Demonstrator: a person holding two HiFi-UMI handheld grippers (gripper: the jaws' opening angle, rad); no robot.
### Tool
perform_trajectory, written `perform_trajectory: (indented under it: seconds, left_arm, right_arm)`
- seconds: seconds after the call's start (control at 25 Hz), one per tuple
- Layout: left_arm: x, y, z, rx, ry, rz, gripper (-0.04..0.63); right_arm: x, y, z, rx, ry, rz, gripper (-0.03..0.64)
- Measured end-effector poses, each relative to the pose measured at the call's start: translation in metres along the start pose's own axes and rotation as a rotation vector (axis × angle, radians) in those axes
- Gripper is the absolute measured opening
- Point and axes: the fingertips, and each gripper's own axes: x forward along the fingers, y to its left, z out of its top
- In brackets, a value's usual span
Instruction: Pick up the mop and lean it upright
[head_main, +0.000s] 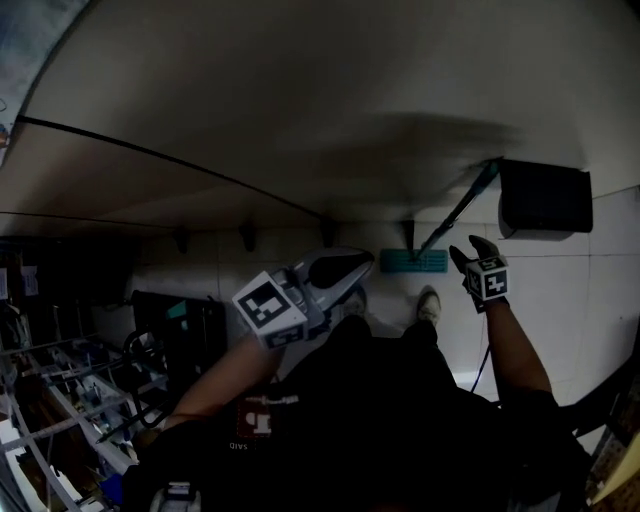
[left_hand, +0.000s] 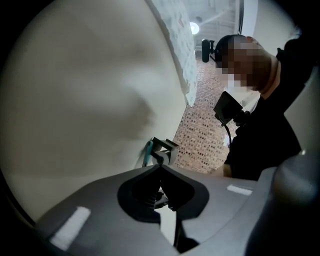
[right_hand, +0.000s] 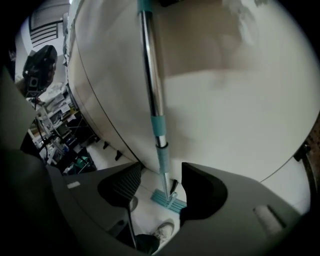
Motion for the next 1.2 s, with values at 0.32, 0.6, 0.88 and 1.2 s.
perform_trajectory:
  seconds: [0.32,0.6,0.88,1.2]
  left_arm:
    - [-0.024,-0.012,0.071,0.083,-0.148,0.015,-0.002]
    - [-0.065,-0.038,0.148,0.206,-0.292,0.014,-0.002]
    - [-0.105,-0.041,0.224,0.265,-0.399,0.102,-0.002]
    - [-0.138,-0.062,0.273,0.286,-0.462,0.134,-0.002]
  right_arm:
    - [-0.135,0.092,0.125,-0.146,-0.297,0.132,0.212]
    - [-0.249,0.135,0.244,-0.183,-0.538,0.161,0.195]
    - [-0.353,0.164,0.339,-0.267,-0.709,0.141,0.133]
    - [-0.441,0.207,0.400,-0.353,-0.799,0.274,0.014]
